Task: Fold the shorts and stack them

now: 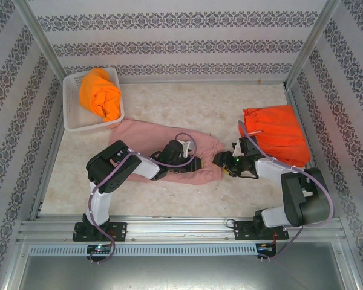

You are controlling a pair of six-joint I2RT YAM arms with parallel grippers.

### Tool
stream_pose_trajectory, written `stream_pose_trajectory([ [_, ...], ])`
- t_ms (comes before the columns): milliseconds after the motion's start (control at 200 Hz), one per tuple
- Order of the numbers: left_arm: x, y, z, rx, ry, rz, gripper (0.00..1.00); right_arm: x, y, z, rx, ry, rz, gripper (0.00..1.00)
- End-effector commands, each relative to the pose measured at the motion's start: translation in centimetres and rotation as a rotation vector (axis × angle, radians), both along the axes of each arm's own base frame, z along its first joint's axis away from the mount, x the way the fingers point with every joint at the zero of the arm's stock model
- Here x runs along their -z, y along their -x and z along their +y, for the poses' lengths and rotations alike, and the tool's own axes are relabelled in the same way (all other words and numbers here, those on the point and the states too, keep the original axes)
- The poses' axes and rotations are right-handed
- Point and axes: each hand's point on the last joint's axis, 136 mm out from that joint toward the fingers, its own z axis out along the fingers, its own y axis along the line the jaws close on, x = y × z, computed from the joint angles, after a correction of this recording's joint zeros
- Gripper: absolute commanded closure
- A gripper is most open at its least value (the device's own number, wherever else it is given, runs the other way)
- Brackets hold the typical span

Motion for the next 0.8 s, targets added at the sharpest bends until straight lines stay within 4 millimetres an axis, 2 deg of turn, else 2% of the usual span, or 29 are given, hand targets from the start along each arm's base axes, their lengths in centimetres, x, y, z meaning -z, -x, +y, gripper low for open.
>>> stream_pose_trajectory([
  [0,5.0,0.8,2.6,-0.045,-0.112,0.113,0.88,-0.5,-0.9,0.8,-0.005,-0.001,-0.026,0.47],
  [335,5.1,0.7,2.6,-0.048,-0.107,0.119,0.88,0.7,-1.2,1.6,-0.035,0.035,0.000,0.52],
  [635,5.4,0.7,2.7,-0.051,-0.107,0.128,0.88,0.5,-1.1,0.3,-0.014,0.116,-0.023,0.41],
  [794,5.5,0.7,2.6,-0.049,-0.107,0.131,0.89,0.5,-1.2,0.3,-0.012,0.137,-0.027,0.42],
])
